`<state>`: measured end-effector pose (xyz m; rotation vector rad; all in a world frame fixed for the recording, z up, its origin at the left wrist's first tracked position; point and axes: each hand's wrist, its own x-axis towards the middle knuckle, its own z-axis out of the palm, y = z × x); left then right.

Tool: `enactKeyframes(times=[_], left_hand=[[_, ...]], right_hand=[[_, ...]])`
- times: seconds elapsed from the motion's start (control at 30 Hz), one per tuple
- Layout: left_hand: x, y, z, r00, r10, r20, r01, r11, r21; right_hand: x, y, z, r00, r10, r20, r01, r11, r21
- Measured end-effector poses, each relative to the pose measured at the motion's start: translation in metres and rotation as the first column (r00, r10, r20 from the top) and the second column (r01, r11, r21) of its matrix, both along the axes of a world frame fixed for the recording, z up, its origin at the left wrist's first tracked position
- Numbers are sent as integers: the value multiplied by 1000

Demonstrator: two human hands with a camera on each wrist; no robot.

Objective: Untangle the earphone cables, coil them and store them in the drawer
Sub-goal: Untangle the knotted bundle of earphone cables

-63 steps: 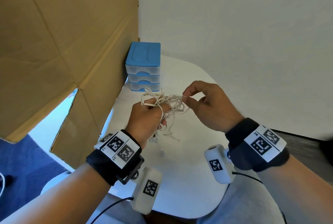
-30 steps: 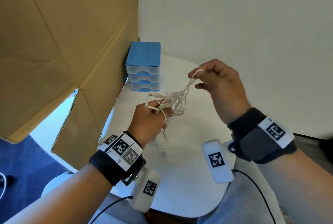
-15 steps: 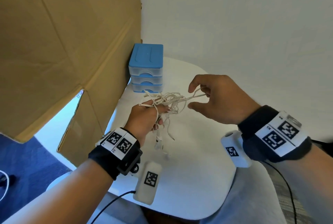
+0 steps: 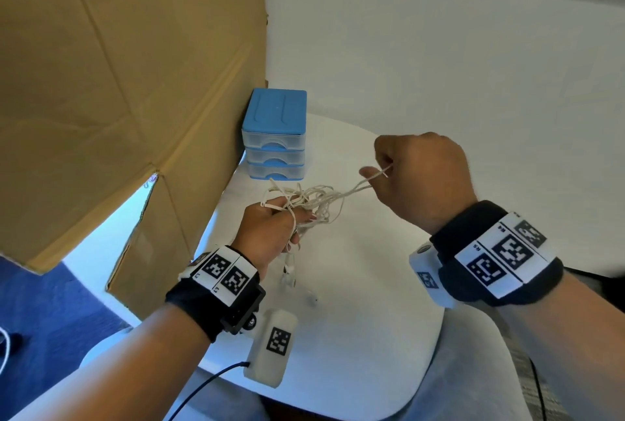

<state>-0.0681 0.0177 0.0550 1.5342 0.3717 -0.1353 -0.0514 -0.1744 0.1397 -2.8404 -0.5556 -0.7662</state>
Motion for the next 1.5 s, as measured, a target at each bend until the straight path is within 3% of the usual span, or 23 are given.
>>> enactKeyframes(times=[0.07, 0.1, 0.17, 0.23, 0.27, 0.3, 0.33, 0.37, 0.47, 0.53, 0.6, 0.67, 0.7, 0.73, 0.87, 0.93, 1.0, 1.1, 1.17, 1.27, 1.37, 1.43, 1.5], left_hand=[[0, -1, -2, 999, -20, 27, 20, 1000, 16], [-1, -2, -3, 999, -29, 34, 28, 999, 31], [-1, -1, -9, 999, -30, 32, 28, 997, 76], [0, 4, -15, 1000, -3, 1, 3, 994, 110], [1, 7, -17, 1000, 20, -23, -18, 993, 120], [4, 10, -18, 998, 51, -46, -45, 991, 122], [6, 12, -19, 994, 85, -69, -77, 991, 111], [9, 15, -19, 989, 115, -93, -108, 991, 83], [16, 18, -17, 980, 143, -141, -163, 977, -136], [15, 18, -13, 984, 116, -134, -152, 941, -301], [12, 16, -9, 992, 98, -76, -120, 917, -380], [7, 11, -3, 996, 91, -21, -92, 914, -395], [5, 9, -1, 996, 89, -7, -84, 916, -391], [4, 7, 0, 996, 87, 2, -80, 919, -387], [1, -1, 3, 996, 72, 48, -49, 929, -366], [-1, -3, 4, 995, 64, 74, -35, 940, -340], [-4, -4, 5, 994, 37, 106, 2, 938, -345], [-5, -4, 8, 990, -13, 141, 70, 909, -411], [-5, -5, 12, 991, -12, 137, 72, 894, -443], [-2, -5, 15, 992, 63, 108, -15, 916, -401], [0, -6, 15, 985, 129, 111, -83, 932, -352], [-1, -7, 15, 982, 136, 129, -83, 932, -352], [-2, -9, 16, 984, 106, 144, -52, 940, -338]], right_hand=[[3, 2, 1, 997, 3, -71, 22, 937, 349], [5, 4, 3, 988, 55, -142, 34, 829, 559], [7, 4, 13, 951, 206, -232, 116, 460, 880], [9, 0, 27, 921, 311, -234, 208, 115, 971], [10, -5, 33, 909, 357, -215, 225, 14, 974], [11, -11, 37, 894, 401, -198, 225, -20, 974], [10, -17, 41, 878, 438, -195, 213, 9, 977], [9, -22, 42, 865, 457, -209, 187, 94, 978], [2, -34, 35, 843, 427, -328, 104, 467, 878], [-4, -38, 22, 740, 465, -486, 85, 651, 754], [-11, -39, 10, 564, 433, -704, 97, 811, 576], [-19, -37, -1, 430, 286, -856, 82, 932, 352], [-20, -35, -7, 426, 217, -879, 96, 955, 282], [-19, -33, -15, 468, 168, -868, 123, 960, 252], [-11, -24, -40, 711, 2, -703, 204, 957, 209], [-13, -13, -47, 739, 19, -673, 188, 954, 233], [-15, 0, -53, 726, 136, -674, 170, 915, 367], [-14, 17, -69, 710, 370, -599, 162, 742, 650], [-17, 25, -75, 726, 439, -529, 209, 593, 778], [-22, 27, -74, 753, 484, -446, 298, 354, 887], [-29, 21, -65, 747, 541, -386, 353, 170, 920], [-32, 18, -59, 758, 548, -355, 361, 101, 927], [-34, 19, -55, 775, 524, -352, 344, 118, 932]])
